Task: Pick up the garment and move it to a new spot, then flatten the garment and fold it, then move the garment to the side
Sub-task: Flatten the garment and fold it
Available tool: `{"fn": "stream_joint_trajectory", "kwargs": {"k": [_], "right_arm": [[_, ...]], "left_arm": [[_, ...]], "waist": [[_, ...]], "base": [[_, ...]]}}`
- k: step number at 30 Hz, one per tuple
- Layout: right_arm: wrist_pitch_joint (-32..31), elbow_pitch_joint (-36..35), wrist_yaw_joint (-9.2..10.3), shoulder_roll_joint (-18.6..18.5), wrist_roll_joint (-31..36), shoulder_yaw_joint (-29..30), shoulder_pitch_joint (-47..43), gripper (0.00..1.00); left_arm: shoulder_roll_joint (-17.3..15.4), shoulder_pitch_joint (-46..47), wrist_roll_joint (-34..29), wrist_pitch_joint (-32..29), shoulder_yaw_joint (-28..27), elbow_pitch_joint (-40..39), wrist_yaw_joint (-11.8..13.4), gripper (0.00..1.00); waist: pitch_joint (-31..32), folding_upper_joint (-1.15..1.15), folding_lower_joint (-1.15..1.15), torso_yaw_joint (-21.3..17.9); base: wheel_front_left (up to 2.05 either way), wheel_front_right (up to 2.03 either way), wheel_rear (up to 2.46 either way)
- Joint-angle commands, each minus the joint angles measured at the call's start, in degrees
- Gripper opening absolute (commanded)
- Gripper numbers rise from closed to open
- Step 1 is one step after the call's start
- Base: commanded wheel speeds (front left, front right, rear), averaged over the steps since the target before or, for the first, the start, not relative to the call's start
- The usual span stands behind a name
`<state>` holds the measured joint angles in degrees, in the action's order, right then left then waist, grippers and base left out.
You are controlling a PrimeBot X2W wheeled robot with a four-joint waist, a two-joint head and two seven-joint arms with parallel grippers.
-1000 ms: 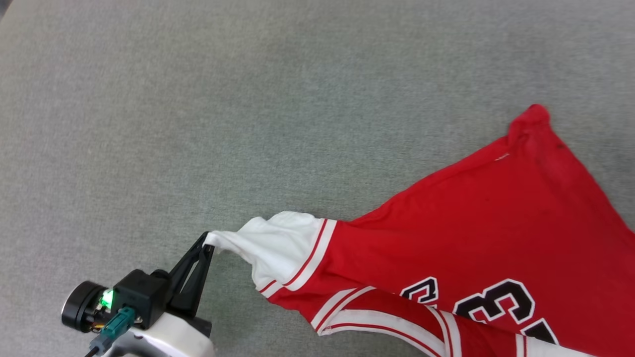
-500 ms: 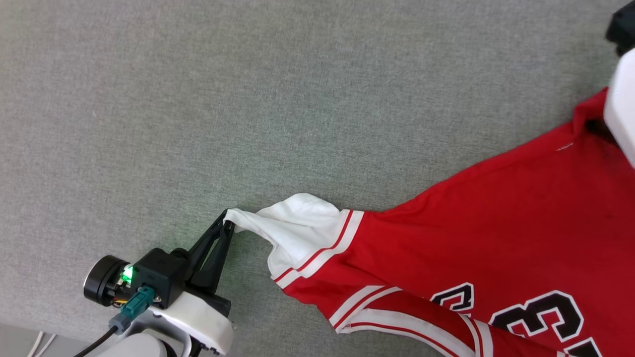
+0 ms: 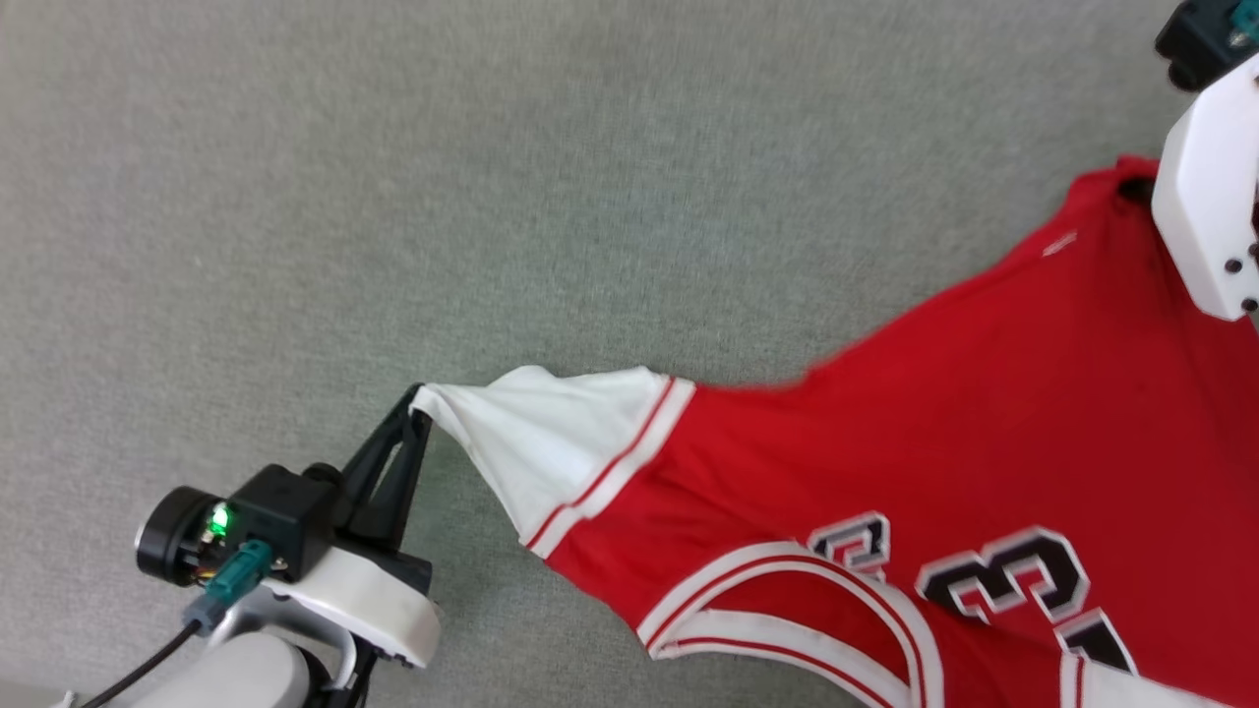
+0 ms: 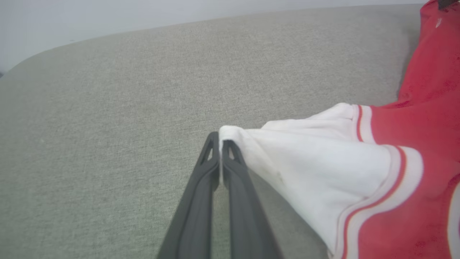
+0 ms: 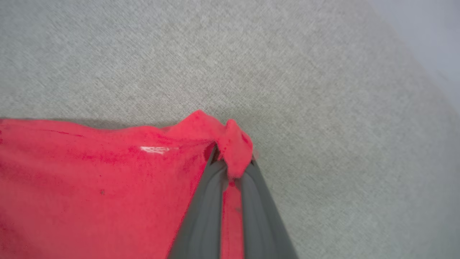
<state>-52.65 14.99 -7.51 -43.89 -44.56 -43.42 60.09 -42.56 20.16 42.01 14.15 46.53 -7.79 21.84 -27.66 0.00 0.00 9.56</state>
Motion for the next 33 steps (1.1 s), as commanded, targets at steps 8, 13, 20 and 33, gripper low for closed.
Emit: {"fn": "stream_joint_trajectory", "kwargs": {"k": [8, 13, 20, 33], "right_arm": [[14.8, -4.4, 0.04, -2.7, -2.9, -0.2, 1.8, 0.00], [23.2, -5.6, 0.05, -1.9, -1.8, 1.4, 3.6, 0.00], [31.8, -2.5, 0.04, 2.6, 5.2, 7.5, 8.2, 0.00], [34.5, 6.6, 0.06, 13.9, 20.9, 19.9, 27.0, 0.00]], "left_arm": [[-2.7, 4.9, 0.0, -0.1, -4.2, -2.6, 0.3, 0.00], [-3.3, 12.3, -1.0, -1.6, -7.1, -3.1, -0.1, 0.00], [-2.3, 28.7, -3.2, -6.0, -9.3, -0.2, -4.4, 0.00], [6.3, 65.7, -5.8, -12.2, -12.2, 16.2, -12.9, 0.00]], "waist": [[10.3, 0.00, 0.00, -4.0], [11.7, 0.00, 0.00, -6.4], [8.9, 0.00, 0.00, -8.6], [-2.9, 0.00, 0.00, -9.9]], "base": [[0.00, 0.00, 0.00], [0.00, 0.00, 0.00], [0.00, 0.00, 0.00], [0.00, 0.00, 0.00]]}}
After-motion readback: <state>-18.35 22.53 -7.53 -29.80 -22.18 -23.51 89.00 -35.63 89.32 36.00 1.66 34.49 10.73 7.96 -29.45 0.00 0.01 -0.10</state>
